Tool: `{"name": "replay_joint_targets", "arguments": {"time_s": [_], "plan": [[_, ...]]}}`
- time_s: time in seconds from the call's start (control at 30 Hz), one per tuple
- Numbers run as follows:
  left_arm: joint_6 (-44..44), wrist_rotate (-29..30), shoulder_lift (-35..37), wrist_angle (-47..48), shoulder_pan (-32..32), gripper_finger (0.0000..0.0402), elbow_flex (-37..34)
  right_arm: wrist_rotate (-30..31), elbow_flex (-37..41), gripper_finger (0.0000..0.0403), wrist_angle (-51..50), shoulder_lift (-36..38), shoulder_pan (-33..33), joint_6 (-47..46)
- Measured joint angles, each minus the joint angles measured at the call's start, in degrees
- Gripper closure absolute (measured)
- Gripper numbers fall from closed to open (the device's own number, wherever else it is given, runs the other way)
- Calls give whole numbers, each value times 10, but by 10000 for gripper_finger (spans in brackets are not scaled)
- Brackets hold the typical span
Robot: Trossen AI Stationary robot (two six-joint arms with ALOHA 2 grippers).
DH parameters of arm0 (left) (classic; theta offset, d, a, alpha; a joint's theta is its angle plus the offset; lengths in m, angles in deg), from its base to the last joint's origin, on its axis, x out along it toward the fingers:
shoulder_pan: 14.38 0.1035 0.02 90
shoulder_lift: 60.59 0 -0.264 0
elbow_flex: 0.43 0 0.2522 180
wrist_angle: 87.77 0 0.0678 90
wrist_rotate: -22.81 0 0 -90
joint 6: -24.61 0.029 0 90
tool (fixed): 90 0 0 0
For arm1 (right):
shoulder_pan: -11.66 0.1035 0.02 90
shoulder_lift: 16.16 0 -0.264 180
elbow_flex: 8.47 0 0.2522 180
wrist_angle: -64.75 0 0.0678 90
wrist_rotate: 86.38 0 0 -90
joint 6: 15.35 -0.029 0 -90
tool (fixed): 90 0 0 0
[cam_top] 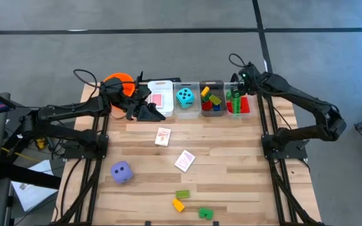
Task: Pick & Place Toys
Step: Put the large blue game piece into the right transparent bin, then put the small green game piece into the black bin
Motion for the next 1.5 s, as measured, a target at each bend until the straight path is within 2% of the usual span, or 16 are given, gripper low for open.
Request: {"name": "replay_joint_targets", "arguments": {"time_s": [0.23, 0.43, 1.5], "plan": [[0, 0, 0, 0, 0, 183, 0, -12, 0, 195, -3, 0, -15, 12], [0, 0, 0, 0, 0, 183, 0, -12, 0, 175, 2, 0, -13, 13], [0, 0, 0, 0, 0, 183, 0, -40, 0, 173, 7, 0, -9, 13]]}}
